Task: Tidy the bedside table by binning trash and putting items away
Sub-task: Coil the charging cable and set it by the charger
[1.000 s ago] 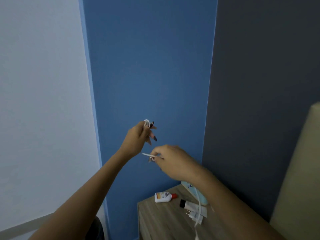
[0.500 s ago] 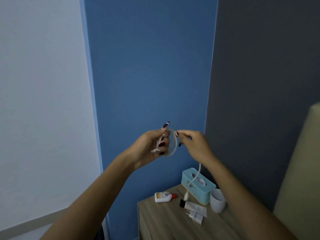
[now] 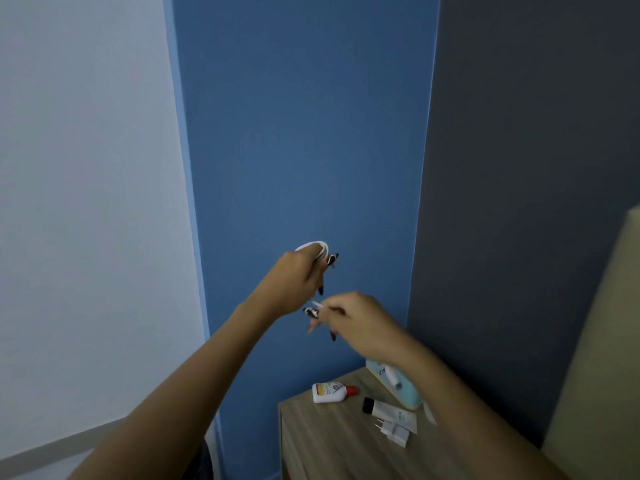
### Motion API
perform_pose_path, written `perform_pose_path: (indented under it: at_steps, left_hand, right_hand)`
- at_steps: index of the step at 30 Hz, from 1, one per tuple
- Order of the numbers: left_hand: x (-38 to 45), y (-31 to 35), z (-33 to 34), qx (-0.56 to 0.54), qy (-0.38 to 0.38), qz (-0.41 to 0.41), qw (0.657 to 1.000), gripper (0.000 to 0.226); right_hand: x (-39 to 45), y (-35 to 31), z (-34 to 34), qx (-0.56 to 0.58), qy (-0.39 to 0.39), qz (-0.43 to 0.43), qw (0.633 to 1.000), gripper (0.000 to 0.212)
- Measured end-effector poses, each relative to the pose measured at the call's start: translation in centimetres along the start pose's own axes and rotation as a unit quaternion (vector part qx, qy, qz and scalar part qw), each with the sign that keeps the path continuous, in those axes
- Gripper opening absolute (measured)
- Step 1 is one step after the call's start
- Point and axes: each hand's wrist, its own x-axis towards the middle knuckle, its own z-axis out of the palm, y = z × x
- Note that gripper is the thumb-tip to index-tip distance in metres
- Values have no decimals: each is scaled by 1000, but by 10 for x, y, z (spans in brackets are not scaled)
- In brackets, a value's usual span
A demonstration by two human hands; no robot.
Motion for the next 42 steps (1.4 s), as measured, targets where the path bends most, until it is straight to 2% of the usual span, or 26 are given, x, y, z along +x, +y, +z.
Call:
perform_pose_path:
  at_steps: [3,5,7,9,12,18,22,27,28,30,32,34,36,40,42]
  left_hand:
    - [-8,2,-2,-17,-43,-84,995,29]
    - [-12,16,-3,-126,-53,-137,981,39]
    - [-13,29,-2,-279,-59,-173,943,42]
    - [-11,36,-3,-356,-57,-183,915,41]
    - [-10,39,-3,-370,-47,-175,911,46]
    - [-12,31,1,-319,1,-163,934,37]
    - [-16,31,-2,-294,-52,-139,944,27]
    - [-15,35,-3,-326,-81,-150,930,37]
    - [-15,36,-2,-338,-80,-161,924,38]
    - [-16,34,-1,-394,-74,-193,895,38]
    - [-16,31,-5,-494,-56,-232,836,37]
    - [-14,26,-11,-583,-32,-257,770,37]
    - [-13,24,-14,-632,-19,-270,726,38]
    - [-13,27,-8,-635,-15,-287,717,37]
    - [-14,27,-3,-605,-3,-288,742,37]
  right_hand:
    - [4,8,-29,44,45,-2,998,25]
    - [10,15,-36,95,78,-15,992,22]
    - [14,18,-34,188,82,-22,978,24]
    - [15,20,-30,299,77,-17,951,29]
    - [13,17,-28,365,112,-14,924,29]
    - [15,14,-30,364,151,13,919,23]
    - [16,18,-35,366,162,15,916,21]
    - [21,23,-31,328,193,-10,925,19]
    - [22,26,-30,264,213,-32,940,20]
    - [24,36,-29,45,252,-91,962,26]
    - [25,45,-27,-125,273,-130,945,32]
    - [25,52,-23,-142,276,-140,940,39]
    - [26,56,-16,-131,277,-141,942,39]
    - [33,51,-3,-64,271,-90,956,20]
    - [35,44,1,28,215,-39,975,16]
